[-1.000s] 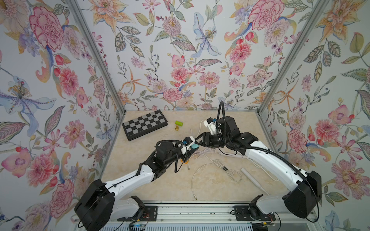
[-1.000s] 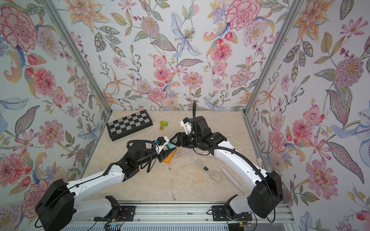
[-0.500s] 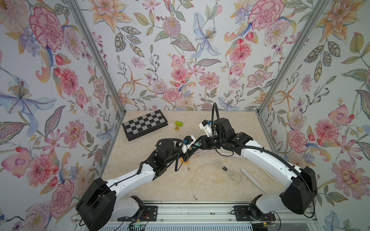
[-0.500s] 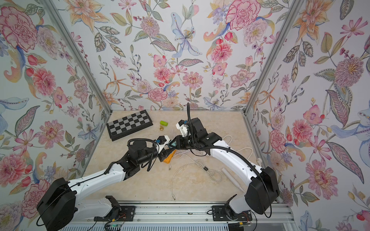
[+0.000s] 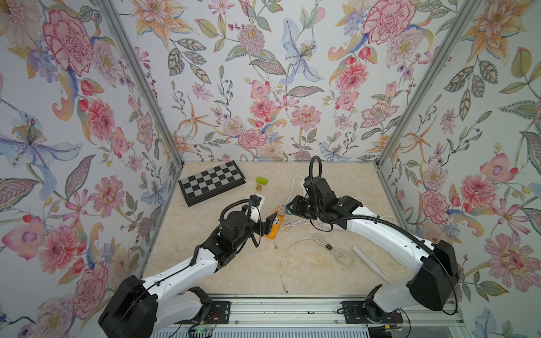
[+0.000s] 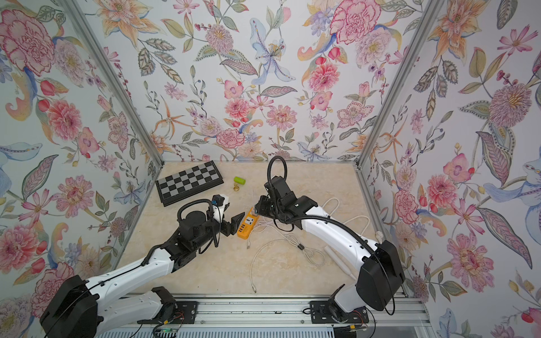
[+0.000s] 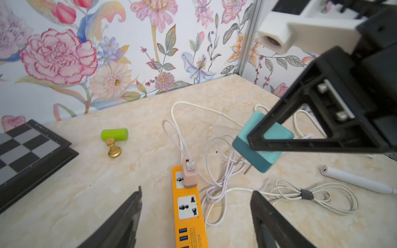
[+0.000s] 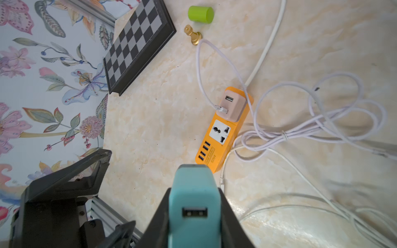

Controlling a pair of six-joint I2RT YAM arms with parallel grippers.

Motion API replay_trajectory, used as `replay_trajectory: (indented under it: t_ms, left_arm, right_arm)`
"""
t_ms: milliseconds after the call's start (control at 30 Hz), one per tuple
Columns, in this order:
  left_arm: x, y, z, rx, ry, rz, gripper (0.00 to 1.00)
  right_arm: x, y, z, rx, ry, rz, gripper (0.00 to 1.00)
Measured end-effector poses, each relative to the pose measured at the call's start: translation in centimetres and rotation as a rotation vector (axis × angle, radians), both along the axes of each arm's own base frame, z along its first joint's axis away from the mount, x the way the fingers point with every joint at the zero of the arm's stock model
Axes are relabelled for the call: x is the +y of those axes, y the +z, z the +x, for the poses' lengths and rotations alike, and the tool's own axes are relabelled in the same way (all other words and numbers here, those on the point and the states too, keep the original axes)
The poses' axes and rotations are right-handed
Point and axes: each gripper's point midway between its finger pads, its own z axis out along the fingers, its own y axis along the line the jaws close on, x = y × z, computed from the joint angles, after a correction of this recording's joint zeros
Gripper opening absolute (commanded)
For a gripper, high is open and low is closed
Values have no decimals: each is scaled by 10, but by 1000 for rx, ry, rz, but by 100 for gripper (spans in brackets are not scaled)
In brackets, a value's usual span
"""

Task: Charge the electric toothbrush
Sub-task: Insert the plug into the socket.

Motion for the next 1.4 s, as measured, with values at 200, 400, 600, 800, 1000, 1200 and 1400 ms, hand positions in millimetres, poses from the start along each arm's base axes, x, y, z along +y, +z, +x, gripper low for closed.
replay_trajectory:
  t_ms: [200, 400, 600, 800, 1000, 1200, 1400]
  left_arm:
    - [40, -45, 12, 187, 165, -63, 74]
    - [56, -90, 16, 341, 227, -88, 69]
    - [71, -106, 15, 380, 264, -112, 70]
    - [82, -112, 9, 390, 286, -118, 72]
    - [87, -95, 4, 335, 290, -149, 72]
    - [90, -100, -1, 341, 294, -144, 73]
    - [91, -97, -3, 332, 293, -149, 74]
  right_arm:
    - [19, -30, -4, 78, -179, -128, 0]
    - [44, -51, 3, 132, -314, -193, 0]
    - [56, -78, 18, 149, -410, -292, 0]
    - [44, -92, 25, 139, -493, -397, 0]
    - [44, -100, 29, 141, -521, -433, 0]
    - [39, -116, 28, 153, -539, -480, 0]
    - [40, -115, 29, 155, -546, -479, 0]
